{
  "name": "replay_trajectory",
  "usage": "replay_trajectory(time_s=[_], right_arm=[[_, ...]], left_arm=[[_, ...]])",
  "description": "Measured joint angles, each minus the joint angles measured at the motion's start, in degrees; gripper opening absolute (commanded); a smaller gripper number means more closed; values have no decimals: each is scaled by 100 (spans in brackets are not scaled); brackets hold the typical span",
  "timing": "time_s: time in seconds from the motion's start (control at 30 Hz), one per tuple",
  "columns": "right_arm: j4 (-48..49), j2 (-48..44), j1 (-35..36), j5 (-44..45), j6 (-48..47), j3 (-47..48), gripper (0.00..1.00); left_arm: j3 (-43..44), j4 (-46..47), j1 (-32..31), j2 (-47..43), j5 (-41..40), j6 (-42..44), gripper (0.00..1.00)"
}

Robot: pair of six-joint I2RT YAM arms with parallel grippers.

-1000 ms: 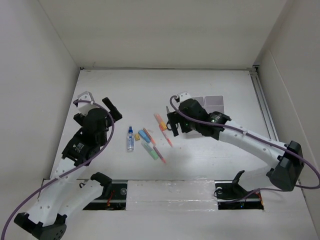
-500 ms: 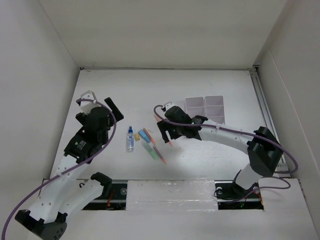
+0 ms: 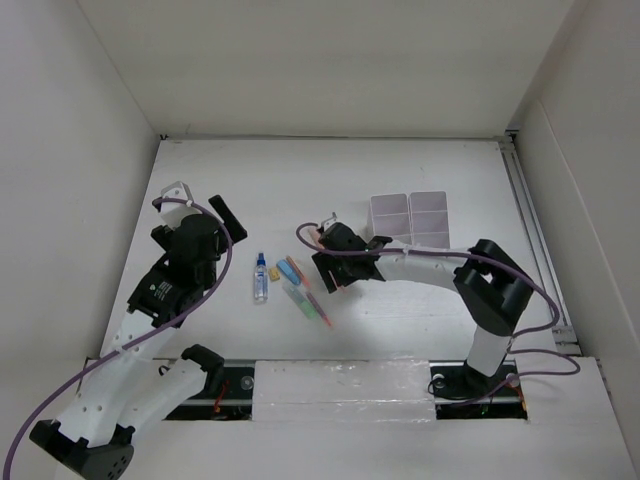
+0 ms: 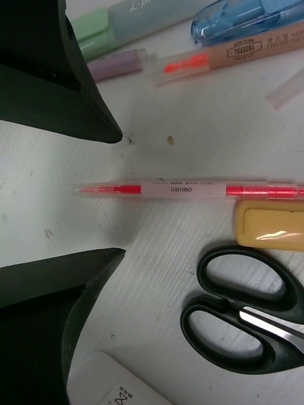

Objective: Sort the stationery into containers
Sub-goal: Pick up the pen from the center of the board.

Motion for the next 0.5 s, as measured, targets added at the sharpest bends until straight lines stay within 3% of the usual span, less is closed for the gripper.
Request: replay_trajectory(time_s=[0.5], right_arm=[[52,173,0,166,-31,275,71]], left_arm=[[0,0,0,0,44,2,100]])
